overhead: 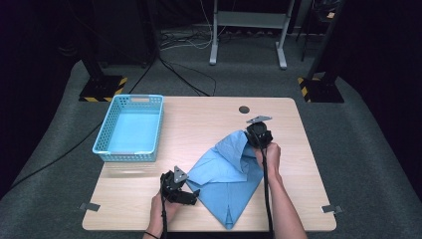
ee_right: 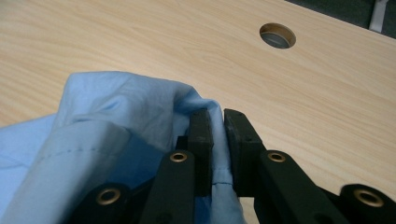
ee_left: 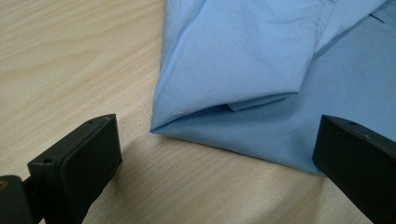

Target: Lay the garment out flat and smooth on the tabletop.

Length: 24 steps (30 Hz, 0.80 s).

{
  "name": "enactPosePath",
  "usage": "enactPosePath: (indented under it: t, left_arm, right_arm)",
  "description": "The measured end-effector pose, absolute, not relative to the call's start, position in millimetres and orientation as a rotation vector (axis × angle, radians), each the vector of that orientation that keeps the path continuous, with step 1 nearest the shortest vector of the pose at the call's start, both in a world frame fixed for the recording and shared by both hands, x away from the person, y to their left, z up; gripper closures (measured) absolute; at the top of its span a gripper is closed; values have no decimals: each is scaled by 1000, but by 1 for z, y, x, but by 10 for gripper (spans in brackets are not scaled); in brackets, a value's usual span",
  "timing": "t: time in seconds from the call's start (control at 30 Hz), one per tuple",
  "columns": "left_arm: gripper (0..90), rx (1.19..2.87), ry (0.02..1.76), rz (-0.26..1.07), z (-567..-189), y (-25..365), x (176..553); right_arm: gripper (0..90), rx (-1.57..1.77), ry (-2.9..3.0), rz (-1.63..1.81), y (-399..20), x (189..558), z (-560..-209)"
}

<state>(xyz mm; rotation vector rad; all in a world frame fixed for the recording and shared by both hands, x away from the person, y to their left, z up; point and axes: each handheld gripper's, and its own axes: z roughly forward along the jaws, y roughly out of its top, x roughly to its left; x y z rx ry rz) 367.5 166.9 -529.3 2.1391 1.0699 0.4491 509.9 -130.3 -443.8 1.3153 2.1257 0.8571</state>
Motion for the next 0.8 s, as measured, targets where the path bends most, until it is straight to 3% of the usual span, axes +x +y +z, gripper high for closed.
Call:
enactPosePath:
  t: [0.27,0.4,0.53,0.8]
  left_arm:
    - [8,2142,1069,449,-529,167,367]
    - [8,2139,1070,449,-529,167,367]
    - [8,2139,1070,449,-529,167,367]
    - [8,2138,1071,449,-529,167,367]
  right_arm:
    - [791,1393,2082,826,-134,542,-446]
    - [679,1446,2038,804,-140,549,-445]
    - [471,1518,1991,790,-154,546,-441]
    - [308,1582,1930,806,-180,528,-437]
